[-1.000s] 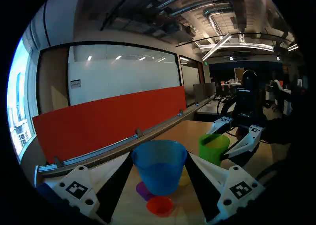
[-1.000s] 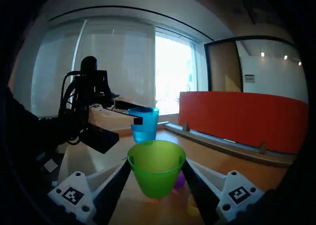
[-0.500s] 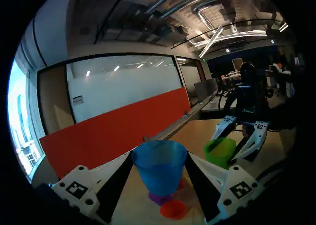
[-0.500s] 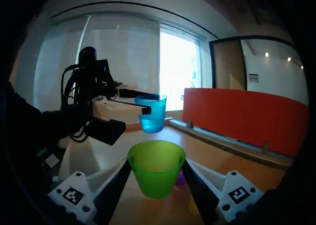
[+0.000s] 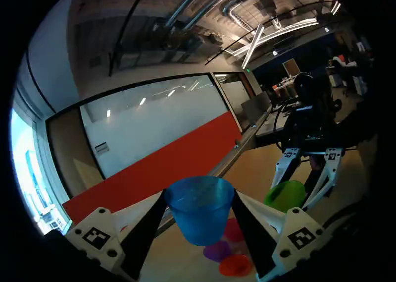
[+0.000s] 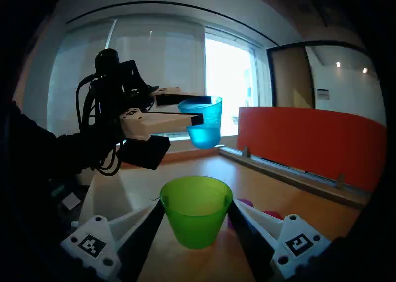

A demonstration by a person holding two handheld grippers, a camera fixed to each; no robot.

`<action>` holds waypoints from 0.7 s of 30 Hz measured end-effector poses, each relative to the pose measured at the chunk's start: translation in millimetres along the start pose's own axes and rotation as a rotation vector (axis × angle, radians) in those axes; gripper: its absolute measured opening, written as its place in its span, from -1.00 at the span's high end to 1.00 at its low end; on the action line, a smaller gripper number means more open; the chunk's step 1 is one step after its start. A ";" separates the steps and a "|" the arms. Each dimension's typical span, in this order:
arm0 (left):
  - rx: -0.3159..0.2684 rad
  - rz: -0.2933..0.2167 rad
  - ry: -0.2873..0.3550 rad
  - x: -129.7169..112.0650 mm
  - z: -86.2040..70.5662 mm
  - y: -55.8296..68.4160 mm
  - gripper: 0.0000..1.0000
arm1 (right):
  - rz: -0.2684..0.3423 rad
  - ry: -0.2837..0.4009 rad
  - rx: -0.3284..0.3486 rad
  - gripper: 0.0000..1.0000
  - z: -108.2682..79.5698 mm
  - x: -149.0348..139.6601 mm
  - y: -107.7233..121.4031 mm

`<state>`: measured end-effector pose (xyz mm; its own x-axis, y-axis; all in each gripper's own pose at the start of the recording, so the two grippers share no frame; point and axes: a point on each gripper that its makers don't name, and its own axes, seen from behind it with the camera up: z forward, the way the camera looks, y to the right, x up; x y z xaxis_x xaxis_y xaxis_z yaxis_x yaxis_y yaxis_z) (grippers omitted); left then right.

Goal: Pour water

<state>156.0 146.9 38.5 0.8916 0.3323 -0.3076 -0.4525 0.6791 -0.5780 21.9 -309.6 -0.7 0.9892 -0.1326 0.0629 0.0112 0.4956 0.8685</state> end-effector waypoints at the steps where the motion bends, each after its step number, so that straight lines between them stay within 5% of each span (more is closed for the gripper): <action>1: 0.003 0.015 0.001 1.5 0.2 0.3 -0.78 | 0.001 -0.001 0.002 -0.79 0.3 -0.2 -1.1; 21: 0.030 0.301 0.012 29.5 0.9 10.6 -0.78 | 0.007 -0.002 0.026 -0.79 4.4 -2.0 -11.8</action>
<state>177.6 164.5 24.0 0.7169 0.5144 -0.4706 -0.6958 0.5703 -0.4365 19.1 -319.0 -8.9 0.9890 -0.1307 0.0698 0.0005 0.4741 0.8805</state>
